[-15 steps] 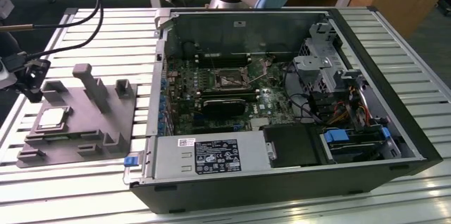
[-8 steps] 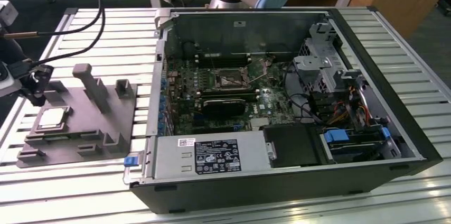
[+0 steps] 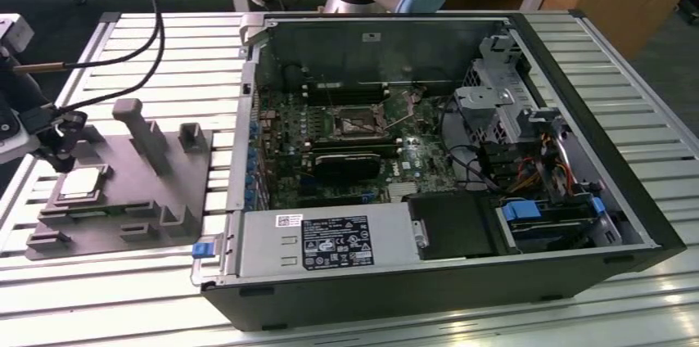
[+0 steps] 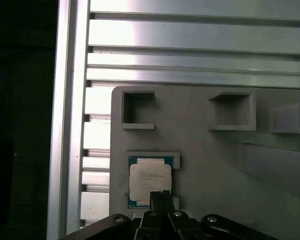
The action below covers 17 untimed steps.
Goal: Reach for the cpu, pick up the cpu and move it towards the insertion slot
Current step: 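Pick up the cpu and move it towards the insertion slot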
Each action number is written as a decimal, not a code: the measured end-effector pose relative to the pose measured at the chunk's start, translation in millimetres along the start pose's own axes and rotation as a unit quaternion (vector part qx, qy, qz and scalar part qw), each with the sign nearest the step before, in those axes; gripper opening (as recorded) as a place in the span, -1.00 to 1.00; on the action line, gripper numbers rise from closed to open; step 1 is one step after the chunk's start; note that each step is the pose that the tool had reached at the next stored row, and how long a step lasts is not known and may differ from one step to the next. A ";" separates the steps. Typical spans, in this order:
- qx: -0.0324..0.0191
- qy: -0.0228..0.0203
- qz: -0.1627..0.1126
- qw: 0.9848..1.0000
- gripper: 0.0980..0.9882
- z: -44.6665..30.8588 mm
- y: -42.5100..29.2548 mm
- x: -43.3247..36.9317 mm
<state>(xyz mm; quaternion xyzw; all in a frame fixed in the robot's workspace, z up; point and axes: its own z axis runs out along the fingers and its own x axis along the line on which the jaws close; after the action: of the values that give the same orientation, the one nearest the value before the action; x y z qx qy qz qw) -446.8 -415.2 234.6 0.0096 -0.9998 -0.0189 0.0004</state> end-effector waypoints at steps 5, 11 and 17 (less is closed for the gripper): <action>0.000 -0.001 0.000 1.000 -0.98 8.9 -2.0 1.6; 0.000 -0.003 0.000 1.000 -0.98 18.8 -3.8 3.0; 0.000 -0.006 0.000 1.000 -0.98 29.5 -4.3 4.1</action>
<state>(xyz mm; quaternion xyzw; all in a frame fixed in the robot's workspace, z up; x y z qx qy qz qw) -450.9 -418.4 205.0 0.0097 -0.9998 -0.0189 -0.0054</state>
